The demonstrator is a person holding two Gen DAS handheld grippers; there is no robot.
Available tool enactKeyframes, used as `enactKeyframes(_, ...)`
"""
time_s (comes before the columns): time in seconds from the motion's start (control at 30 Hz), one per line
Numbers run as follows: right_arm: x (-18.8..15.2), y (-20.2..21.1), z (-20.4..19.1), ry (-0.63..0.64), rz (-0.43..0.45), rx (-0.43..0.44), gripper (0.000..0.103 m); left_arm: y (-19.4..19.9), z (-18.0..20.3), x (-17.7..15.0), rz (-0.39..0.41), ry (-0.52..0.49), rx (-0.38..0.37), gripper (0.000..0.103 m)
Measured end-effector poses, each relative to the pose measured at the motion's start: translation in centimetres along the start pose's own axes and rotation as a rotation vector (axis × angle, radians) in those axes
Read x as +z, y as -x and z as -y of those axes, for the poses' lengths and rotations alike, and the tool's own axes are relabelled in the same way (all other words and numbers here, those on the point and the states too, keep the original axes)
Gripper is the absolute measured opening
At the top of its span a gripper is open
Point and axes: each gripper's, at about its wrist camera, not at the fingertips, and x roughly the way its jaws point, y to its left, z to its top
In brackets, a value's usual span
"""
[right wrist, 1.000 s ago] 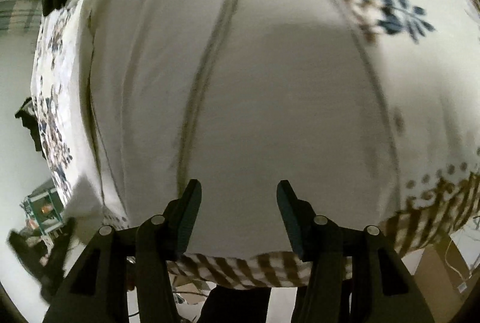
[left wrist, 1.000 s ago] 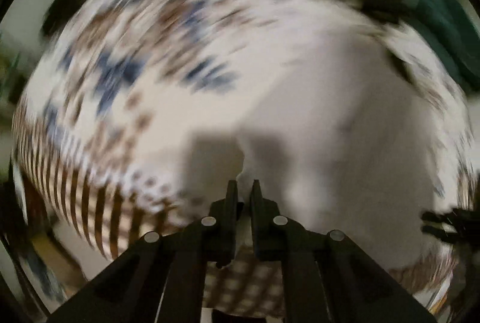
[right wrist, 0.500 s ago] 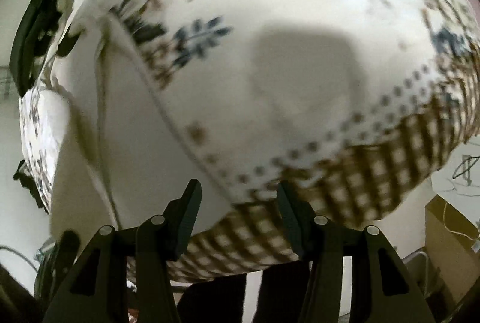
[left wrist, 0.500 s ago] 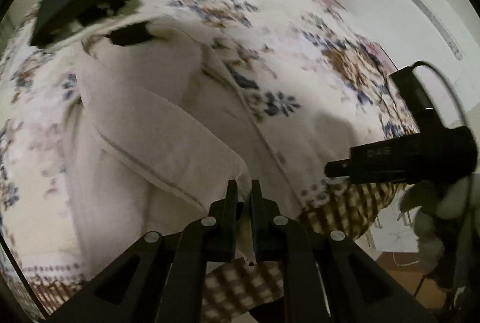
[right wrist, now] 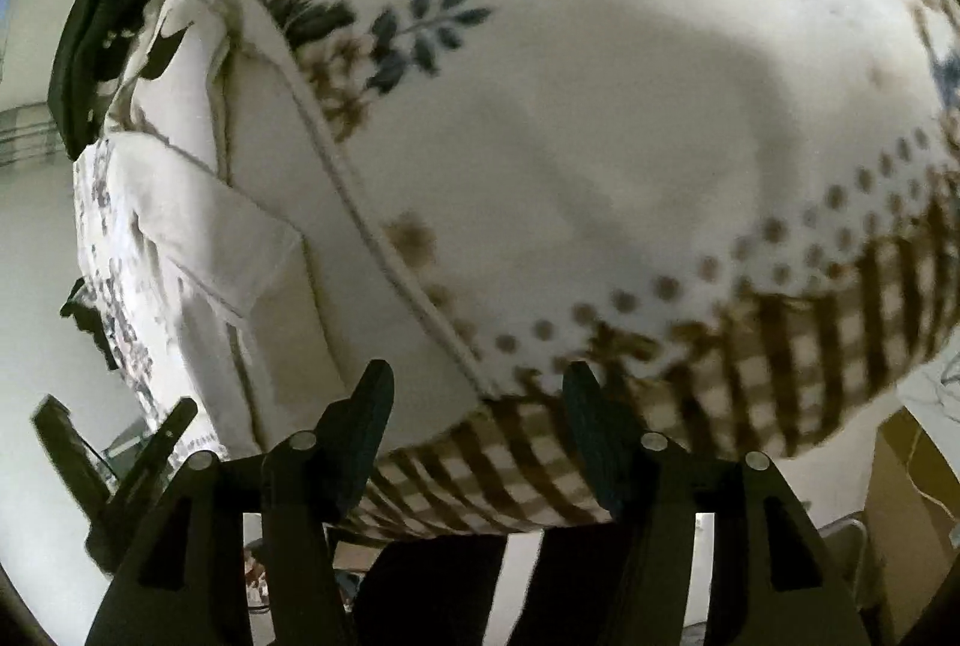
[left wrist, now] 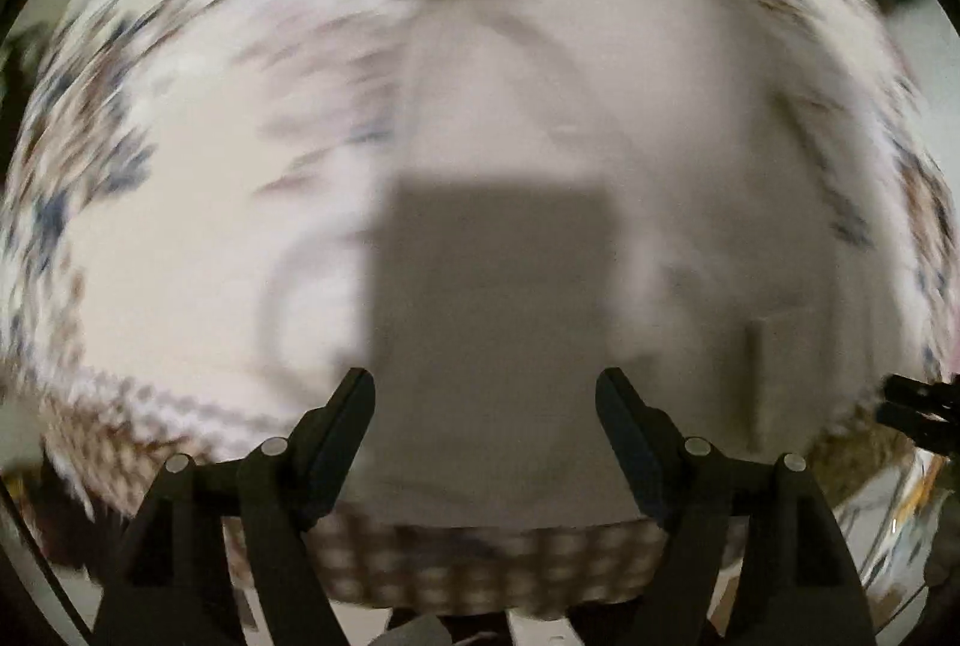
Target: Fold small clothes
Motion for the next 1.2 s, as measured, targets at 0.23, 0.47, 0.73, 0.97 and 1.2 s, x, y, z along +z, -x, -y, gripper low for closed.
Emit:
enactKeyframes(0.23, 9.8, 2.2, -8.0, 0.102, 0.109, 0.044, 0.061, 2.8, -5.9, 6.9, 0.113, 0.153, 0.008, 0.075)
enactKeyframes(0.47, 24.1, 3.6, -18.8, 0.163, 0.179, 0.051, 0.061, 0.6, -2.6, 23.1, 0.193, 0.071, -0.069, 0.074)
enactKeyframes(0.73, 31.5, -0.6, -27.3, 0.23, 0.171, -0.039, 0.061, -6.3, 2.9, 32.9, 0.129, -0.204, -0.011, 0.009)
enactKeyframes(0.97, 33.8, -6.0, -27.5, 0.199, 0.084, -0.053, 0.006, -7.0, 0.3, 33.1, 0.152, -0.176, -0.09, 0.004)
enactKeyframes(1.2, 35.9, -3.4, -25.1, 0.089, 0.274, -0.132, 0.0, -7.2, -2.0, 33.4, 0.137, -0.126, -0.151, 0.004)
